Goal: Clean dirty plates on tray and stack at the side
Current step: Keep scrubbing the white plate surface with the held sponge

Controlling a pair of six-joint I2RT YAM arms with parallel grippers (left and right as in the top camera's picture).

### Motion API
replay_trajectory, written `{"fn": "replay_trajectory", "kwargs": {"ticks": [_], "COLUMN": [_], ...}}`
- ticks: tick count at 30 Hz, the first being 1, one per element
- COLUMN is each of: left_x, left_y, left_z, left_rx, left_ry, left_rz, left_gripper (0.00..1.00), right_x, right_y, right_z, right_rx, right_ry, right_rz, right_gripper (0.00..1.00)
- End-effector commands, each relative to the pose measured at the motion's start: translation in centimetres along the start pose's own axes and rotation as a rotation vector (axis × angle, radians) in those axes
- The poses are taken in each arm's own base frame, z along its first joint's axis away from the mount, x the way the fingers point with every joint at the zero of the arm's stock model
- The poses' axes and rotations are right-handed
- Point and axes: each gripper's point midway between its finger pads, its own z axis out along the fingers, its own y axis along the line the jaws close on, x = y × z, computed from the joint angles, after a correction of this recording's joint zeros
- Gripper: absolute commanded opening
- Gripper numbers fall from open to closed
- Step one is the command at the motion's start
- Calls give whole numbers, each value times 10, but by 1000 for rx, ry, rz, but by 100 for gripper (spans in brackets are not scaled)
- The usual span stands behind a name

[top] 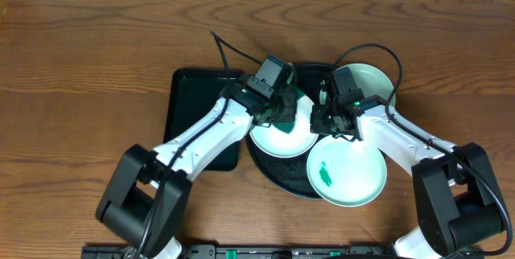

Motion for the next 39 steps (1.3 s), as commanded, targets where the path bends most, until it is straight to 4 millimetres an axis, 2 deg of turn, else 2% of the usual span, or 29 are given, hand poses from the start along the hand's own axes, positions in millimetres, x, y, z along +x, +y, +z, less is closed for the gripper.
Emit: {"fn": "replay_trajectory", "kwargs": {"ticks": [1,8,19,28,34,39], "left_x": [-3,10,15,33,51,58], "left_y": [37,56,54,64,63,47], "left_z": [-2,-1,2,24,42,47], "left_rx": [-197,-263,-232,-276,-257,-170], "left_ry": [-49,-8,16,81,169,229], "left_rz": [-71,-240,-331,-402,-419,-430], "left_gripper": [7,7,7,8,7,7], "right_x": [7,7,7,7,7,7], "right_y": [9,9,9,9,9,9], "right_z": [2,2,2,2,2,2], "right_rx": [-33,-33,-33,-33,-34,-36], "right_ry": [24,24,24,25,24,26], "right_rz": [-17,-17,-17,-17,-17,-17], "right_gripper": [1,1,1,1,1,1]}}
